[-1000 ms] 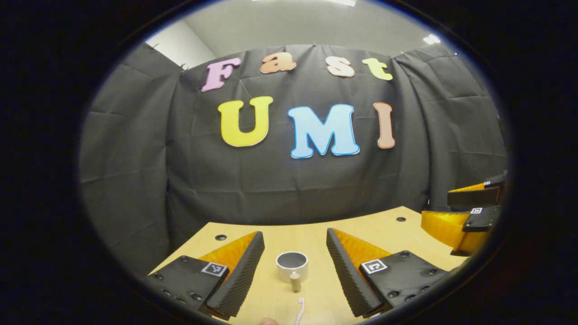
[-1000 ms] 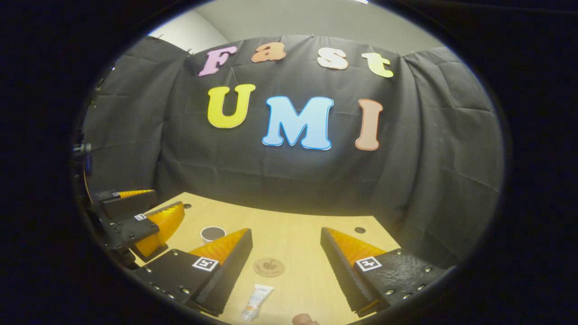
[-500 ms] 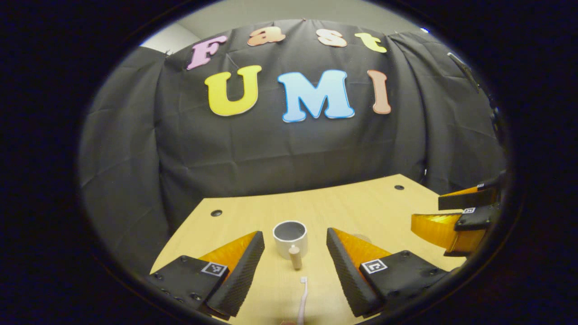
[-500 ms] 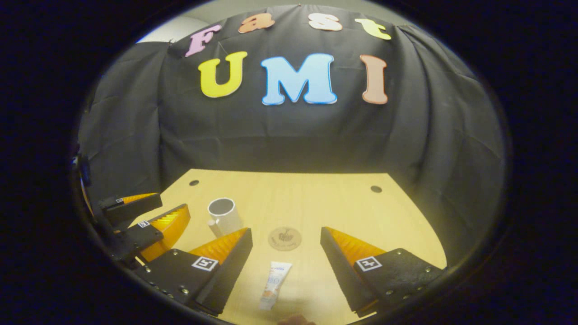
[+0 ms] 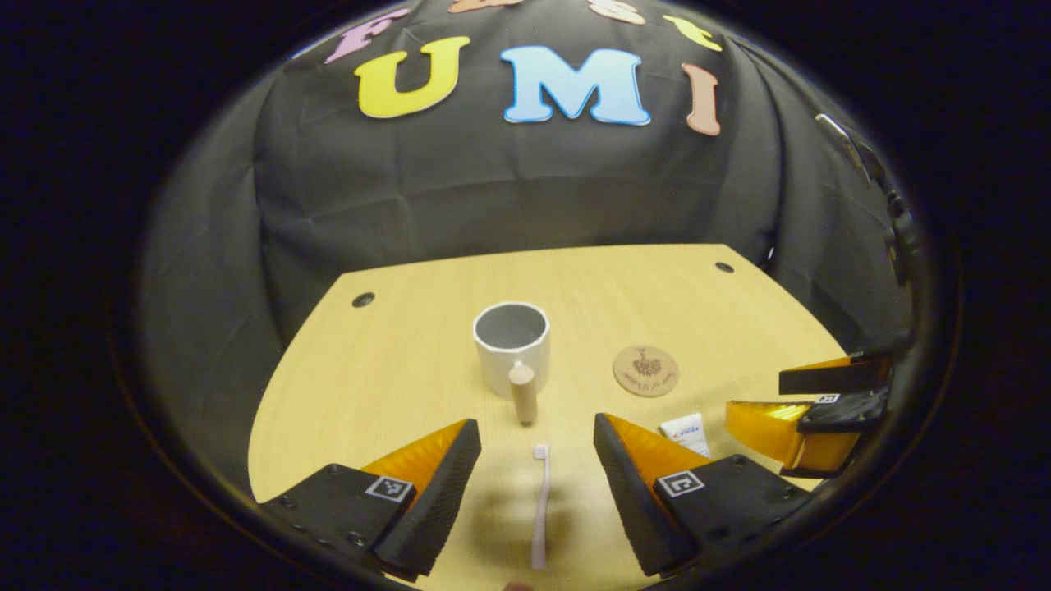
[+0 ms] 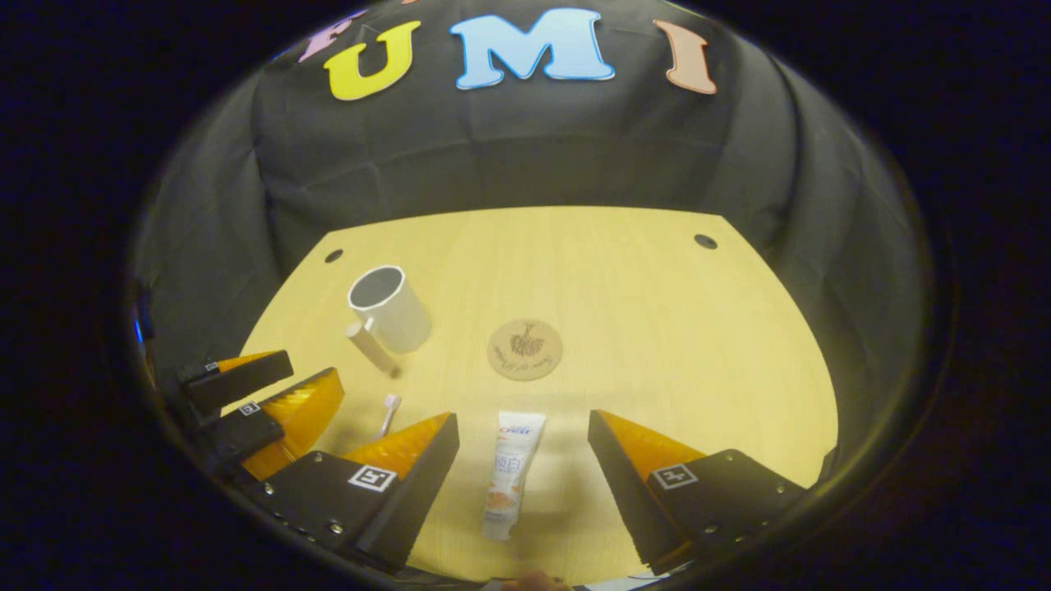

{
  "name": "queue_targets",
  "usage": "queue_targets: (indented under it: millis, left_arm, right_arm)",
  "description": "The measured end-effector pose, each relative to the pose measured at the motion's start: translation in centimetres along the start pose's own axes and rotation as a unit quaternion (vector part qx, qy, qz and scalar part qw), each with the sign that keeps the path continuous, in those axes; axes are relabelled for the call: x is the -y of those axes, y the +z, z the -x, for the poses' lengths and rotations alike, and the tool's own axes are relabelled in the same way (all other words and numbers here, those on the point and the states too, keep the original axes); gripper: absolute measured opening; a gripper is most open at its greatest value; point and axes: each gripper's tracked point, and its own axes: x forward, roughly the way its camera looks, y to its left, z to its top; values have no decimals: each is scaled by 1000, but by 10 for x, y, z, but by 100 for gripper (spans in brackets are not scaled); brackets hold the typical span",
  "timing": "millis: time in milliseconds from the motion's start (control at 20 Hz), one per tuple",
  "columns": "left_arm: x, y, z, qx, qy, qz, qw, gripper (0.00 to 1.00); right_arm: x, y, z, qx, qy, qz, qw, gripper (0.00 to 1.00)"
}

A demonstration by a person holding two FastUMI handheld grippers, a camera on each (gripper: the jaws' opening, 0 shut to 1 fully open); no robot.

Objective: Put the toothbrush and toothpaste on the desktop into the cup, then pick up the cup and place it on the coaster on the desktop.

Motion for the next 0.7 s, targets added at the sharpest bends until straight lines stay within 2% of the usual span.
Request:
queue_targets:
  millis: [300,350,400,550,600,650,700]
  left_arm:
    - [-8,-49,-27,-115,-15,15,993,93]
    - [-8,-59,-28,-132,-16,13,991,84]
    - [-10,-66,-30,-147,-16,10,989,93]
    - [-9,-89,-36,-198,-21,15,980,93]
    - [-9,-97,-38,-214,-22,21,976,100]
    - [-10,-105,-39,-233,-22,25,972,93]
    - [-12,-114,-38,-257,-21,25,966,93]
  right_arm:
    - [-7,-31,-25,-91,4,0,996,96]
    - [-8,-38,-30,-107,3,0,994,97]
    - [-7,-41,-33,-119,3,0,993,97]
    - [-5,-55,-41,-157,1,-3,988,97]
    - [-5,-58,-44,-166,2,-6,986,97]
    - [-5,-63,-46,-177,3,-9,984,97]
    - [-6,-65,-49,-185,5,-13,983,97]
